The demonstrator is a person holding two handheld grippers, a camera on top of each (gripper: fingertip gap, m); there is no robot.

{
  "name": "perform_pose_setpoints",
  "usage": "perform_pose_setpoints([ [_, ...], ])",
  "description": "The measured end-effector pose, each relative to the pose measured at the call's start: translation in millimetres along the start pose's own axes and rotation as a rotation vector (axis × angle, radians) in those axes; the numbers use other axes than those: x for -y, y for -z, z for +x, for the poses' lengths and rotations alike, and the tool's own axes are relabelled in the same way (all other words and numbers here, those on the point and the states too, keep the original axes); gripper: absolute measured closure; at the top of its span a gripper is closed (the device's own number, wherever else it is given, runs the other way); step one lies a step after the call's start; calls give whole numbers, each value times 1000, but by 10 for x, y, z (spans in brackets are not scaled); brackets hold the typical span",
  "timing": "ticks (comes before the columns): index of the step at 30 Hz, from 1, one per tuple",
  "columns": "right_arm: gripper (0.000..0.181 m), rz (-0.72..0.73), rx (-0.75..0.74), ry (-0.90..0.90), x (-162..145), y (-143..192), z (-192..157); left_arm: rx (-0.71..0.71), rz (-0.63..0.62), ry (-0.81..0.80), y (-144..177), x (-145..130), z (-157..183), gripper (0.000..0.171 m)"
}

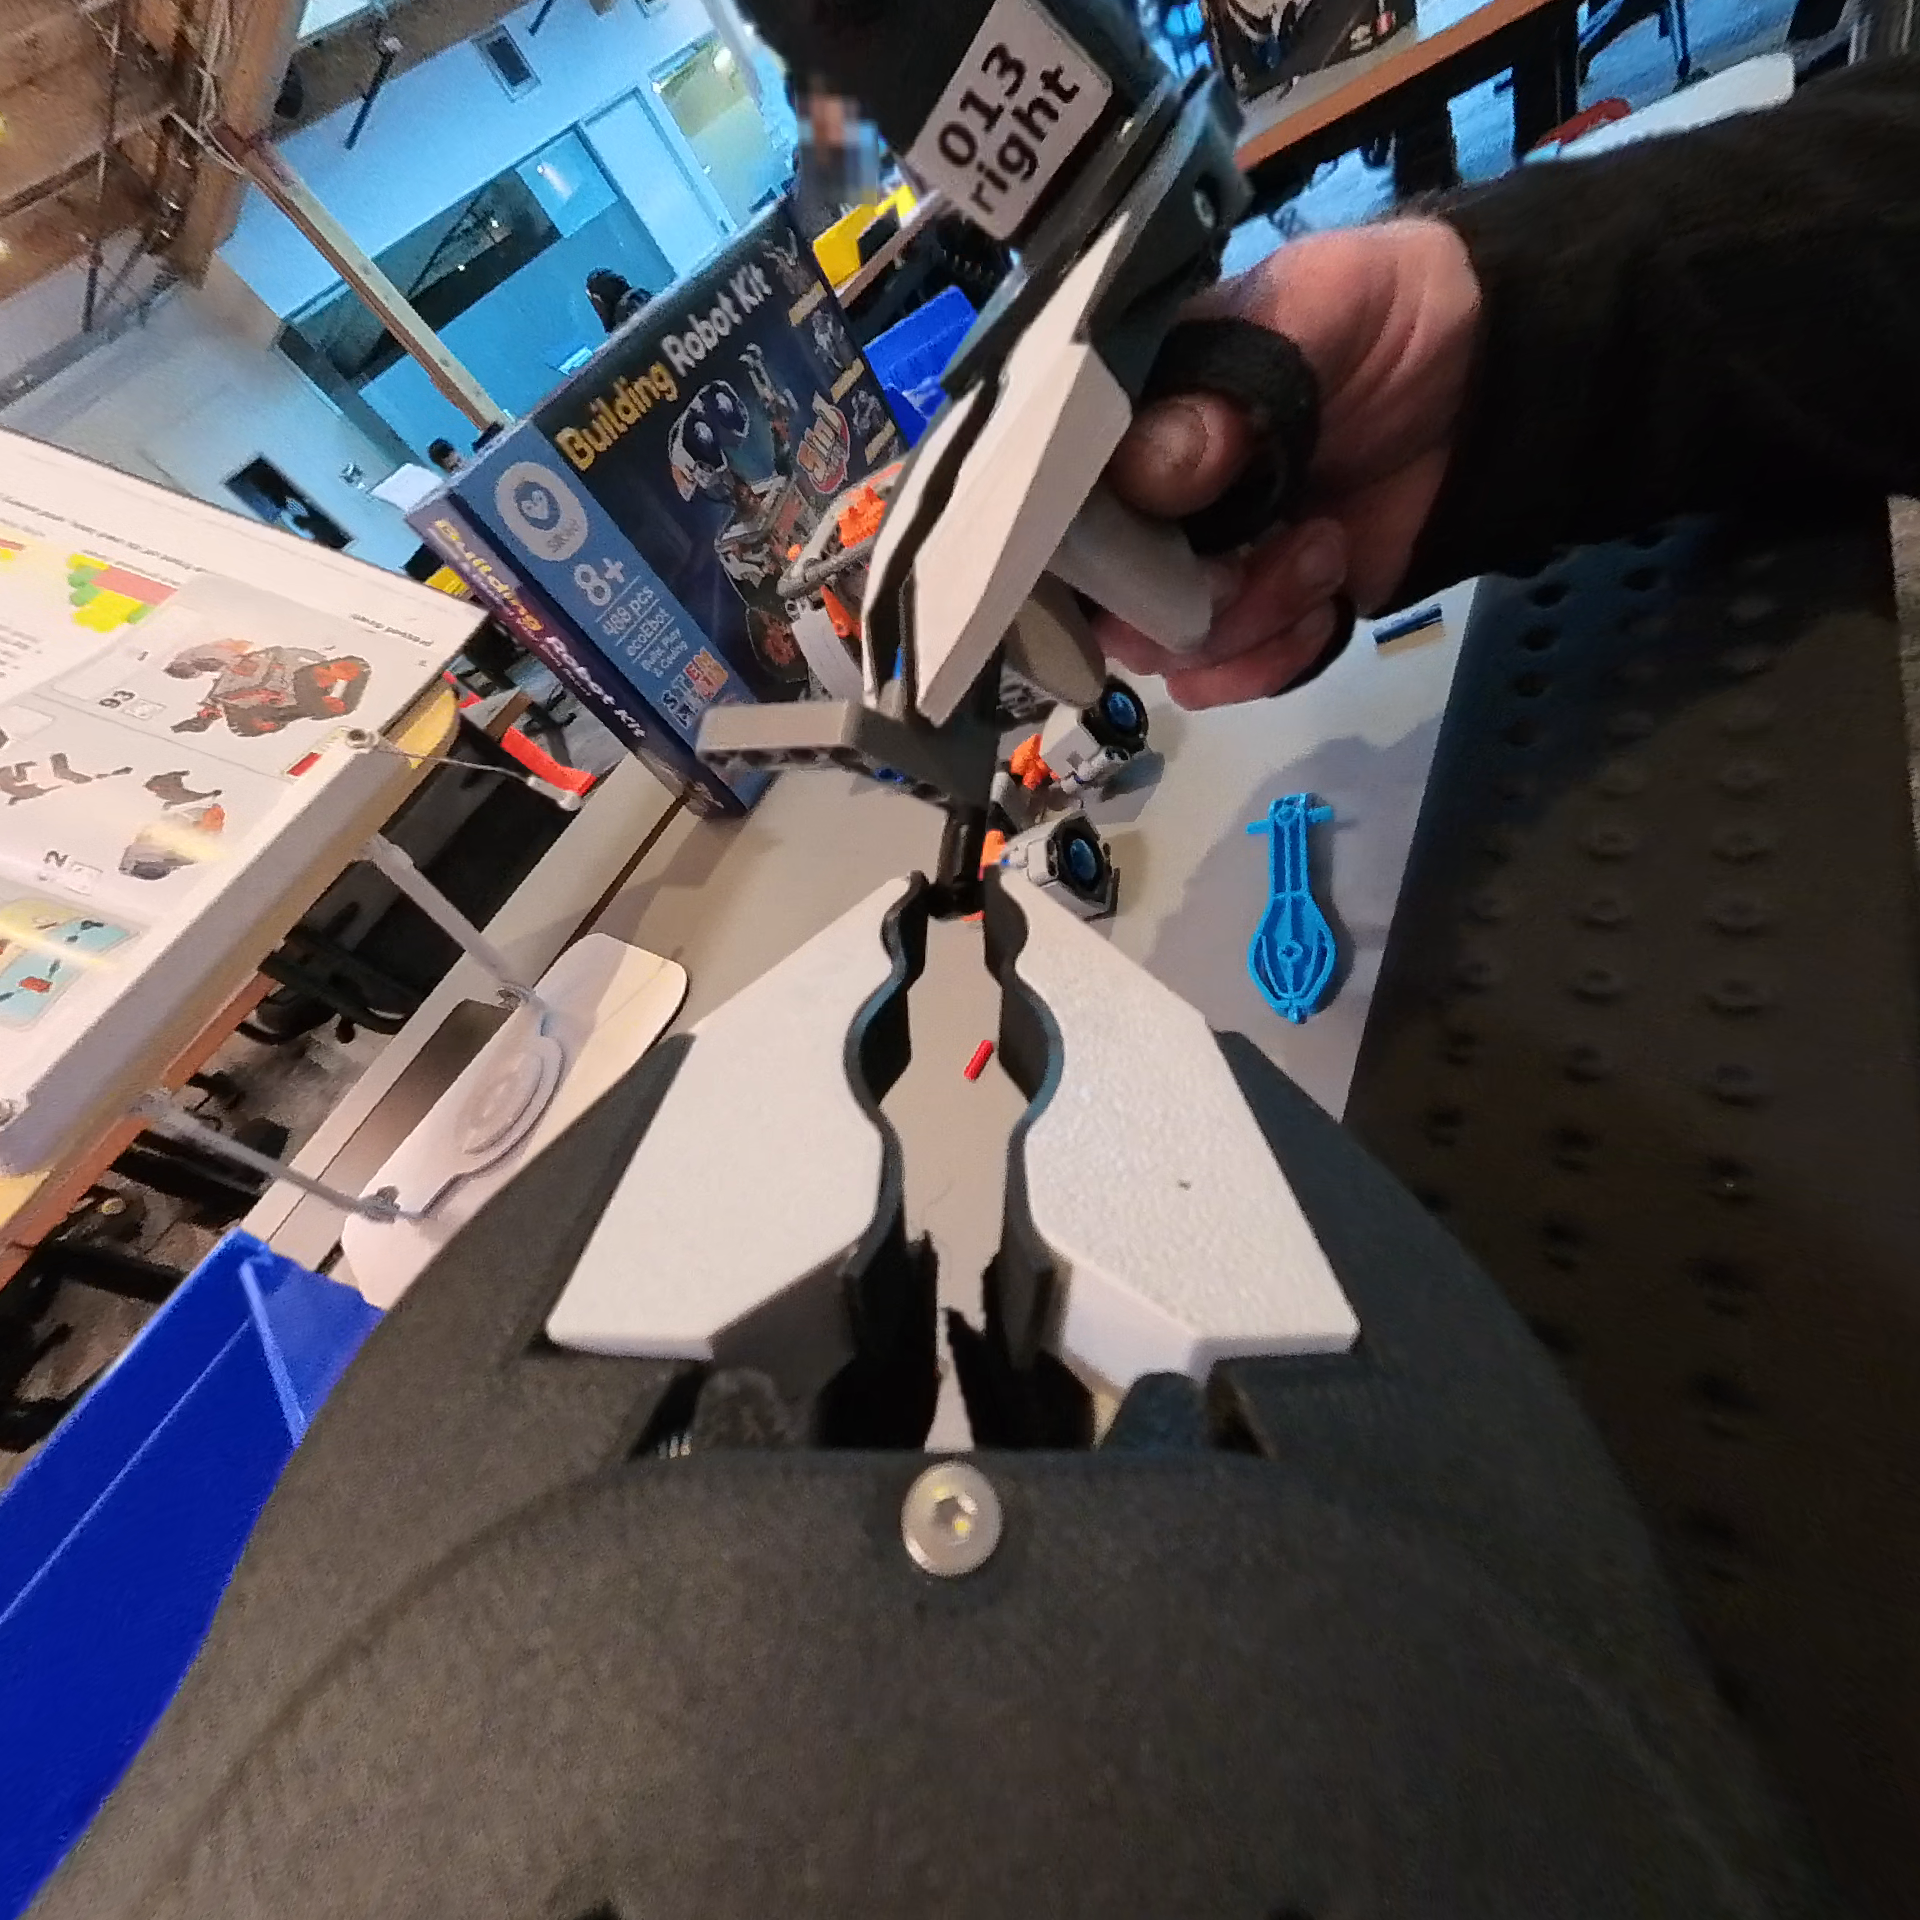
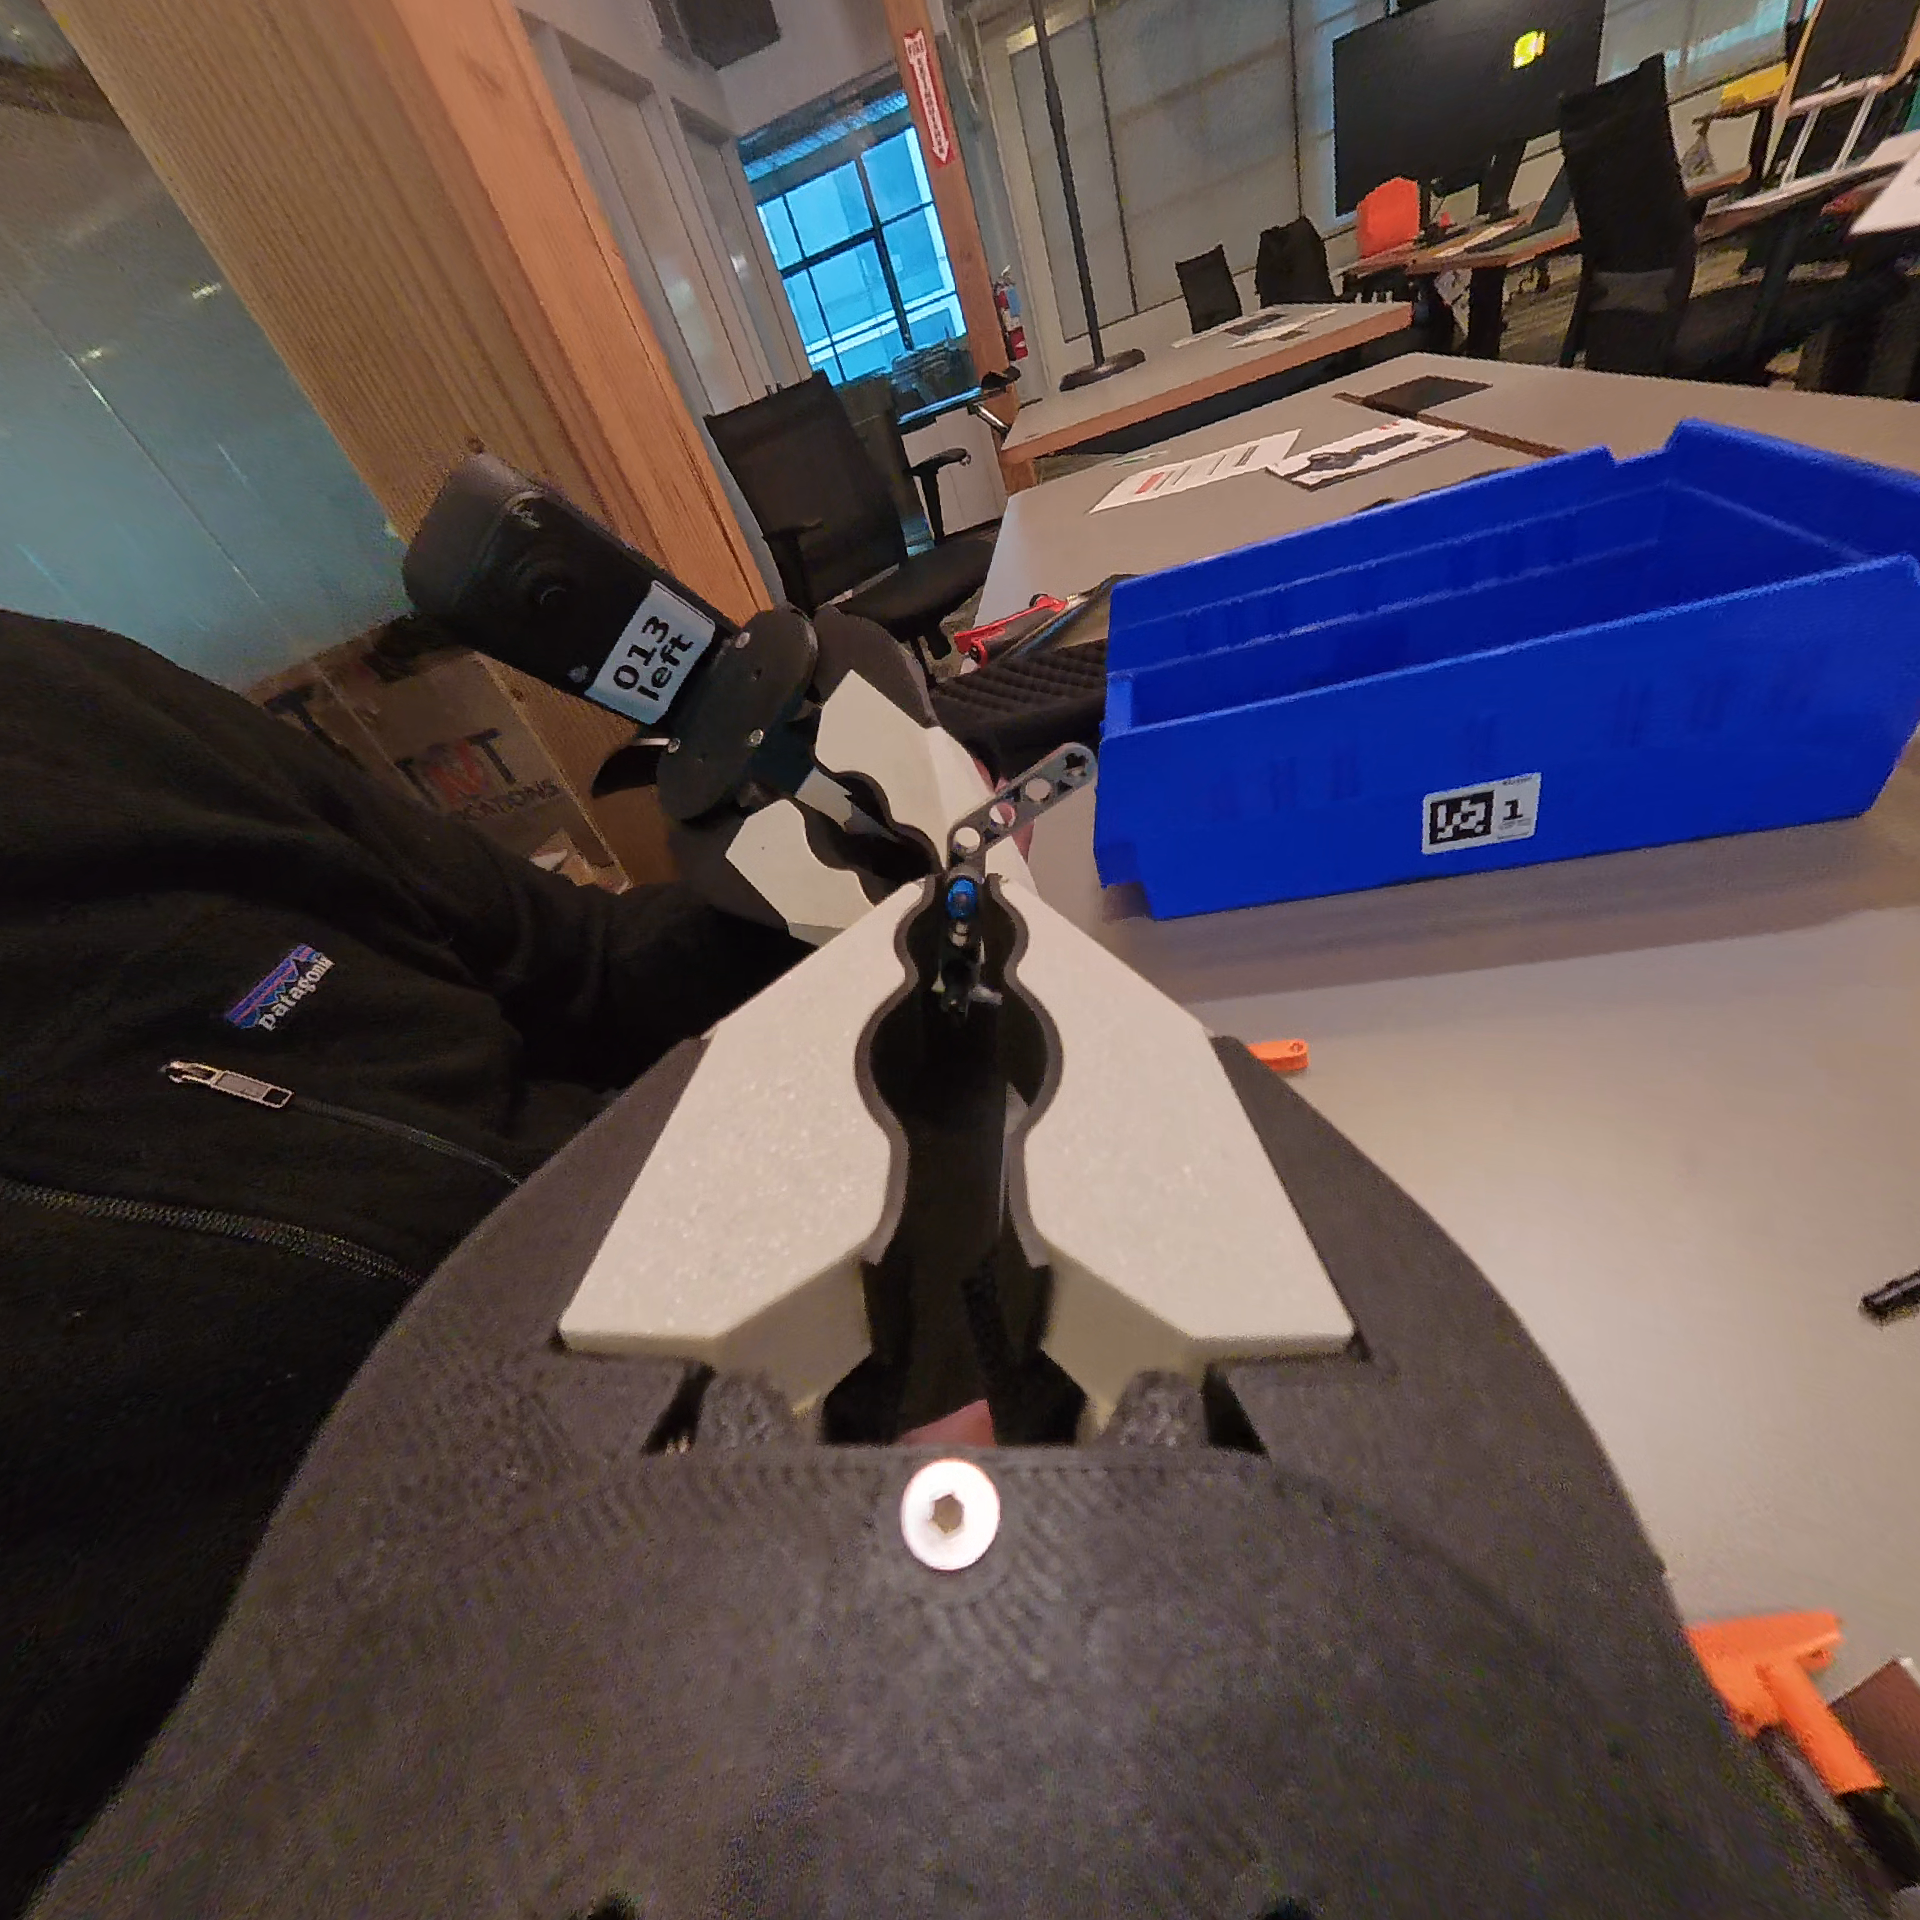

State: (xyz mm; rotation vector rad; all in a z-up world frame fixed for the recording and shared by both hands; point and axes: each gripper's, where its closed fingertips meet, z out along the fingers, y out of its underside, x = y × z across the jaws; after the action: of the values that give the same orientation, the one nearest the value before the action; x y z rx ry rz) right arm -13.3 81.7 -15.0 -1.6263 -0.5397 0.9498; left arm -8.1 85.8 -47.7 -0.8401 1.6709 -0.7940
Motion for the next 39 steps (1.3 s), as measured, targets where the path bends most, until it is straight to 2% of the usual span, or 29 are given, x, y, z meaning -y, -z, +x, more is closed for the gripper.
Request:
perform_pose_setpoints([
  [5, 177, 21, 7, 19, 119, -50, -23, -3, 68, 76, 73, 38, -80, 164],
  [12, 177, -8, 5, 43, 141, -106, 36, -20, 73, 111, 93, -1, -130, 165],
  [29, 177, -146, -38, 229, 134, -75, 163, -238, 63, 347, -76, -65, -77, 167],
  [39, 177, -91, -39, 201, 136, -26, 223, -266, 98, 422, -148, -79, -97, 167],
])
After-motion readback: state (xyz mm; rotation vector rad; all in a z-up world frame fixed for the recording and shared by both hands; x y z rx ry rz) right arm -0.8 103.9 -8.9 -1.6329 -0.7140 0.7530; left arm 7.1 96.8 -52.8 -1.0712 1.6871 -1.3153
